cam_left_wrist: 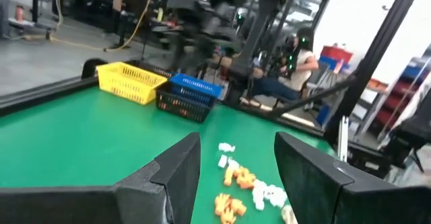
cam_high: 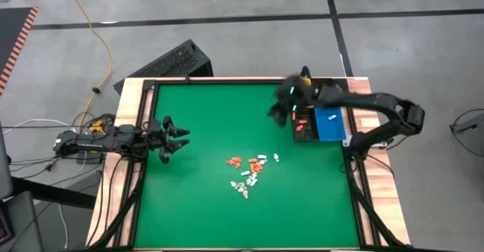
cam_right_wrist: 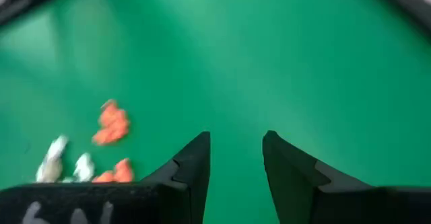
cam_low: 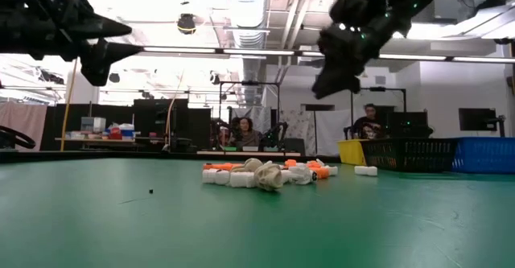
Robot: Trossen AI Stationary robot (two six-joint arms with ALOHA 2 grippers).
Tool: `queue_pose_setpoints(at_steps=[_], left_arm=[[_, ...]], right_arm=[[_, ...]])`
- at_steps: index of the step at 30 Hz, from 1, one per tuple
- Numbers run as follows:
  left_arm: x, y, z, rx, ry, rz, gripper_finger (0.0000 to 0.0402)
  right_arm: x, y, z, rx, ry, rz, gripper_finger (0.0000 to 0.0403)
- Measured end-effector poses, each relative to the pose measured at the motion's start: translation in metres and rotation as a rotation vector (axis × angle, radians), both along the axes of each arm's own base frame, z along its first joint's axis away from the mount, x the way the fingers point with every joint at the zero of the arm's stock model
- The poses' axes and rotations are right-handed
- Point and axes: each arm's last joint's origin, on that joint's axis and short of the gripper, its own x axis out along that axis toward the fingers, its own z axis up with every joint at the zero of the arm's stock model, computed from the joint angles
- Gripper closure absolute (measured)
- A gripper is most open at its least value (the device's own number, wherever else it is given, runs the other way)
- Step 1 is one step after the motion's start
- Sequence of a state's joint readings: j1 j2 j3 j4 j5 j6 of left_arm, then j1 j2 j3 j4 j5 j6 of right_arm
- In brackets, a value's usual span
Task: Sort Halloween decoration
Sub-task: Put the white skeleton toy into the blue basket
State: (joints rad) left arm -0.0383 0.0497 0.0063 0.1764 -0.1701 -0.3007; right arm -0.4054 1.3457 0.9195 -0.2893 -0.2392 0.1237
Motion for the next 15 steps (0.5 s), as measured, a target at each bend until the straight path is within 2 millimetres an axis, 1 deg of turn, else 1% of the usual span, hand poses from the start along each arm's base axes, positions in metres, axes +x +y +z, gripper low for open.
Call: queue_pose_setpoints(at_steps=[3, 5, 7, 9, 13, 15], left_arm=[[0.000, 0.000, -0.005, -0.002, 0.047, -0.001, 0.0221], [0.001, 0.000, -0.009, -0.001, 0.089, -0.001, 0.0221], [0.001, 0.000, -0.012, 0.000, 0.126, -0.001, 0.0221], [0.001, 0.000, -0.012, -0.001, 0.126, -0.007, 0.0221], [0.001, 0.000, -0.012, -0.001, 0.130, -0.007, 0.0221], [0.001, 0.000, -0.012, -0.001, 0.129, -0.007, 0.0221]], right_arm=[[0.012, 0.042, -0.010, -0.059, 0.017, 0.126, 0.0249], [0.014, 0.068, -0.017, -0.105, 0.052, 0.128, 0.0251], [0.009, 0.087, -0.028, -0.127, 0.132, 0.041, 0.0253], [0.001, 0.104, -0.041, -0.109, 0.202, -0.060, 0.0256], [-0.011, 0.129, -0.055, -0.040, 0.200, -0.316, 0.0258], [-0.015, 0.138, -0.056, -0.055, 0.194, -0.374, 0.0258]])
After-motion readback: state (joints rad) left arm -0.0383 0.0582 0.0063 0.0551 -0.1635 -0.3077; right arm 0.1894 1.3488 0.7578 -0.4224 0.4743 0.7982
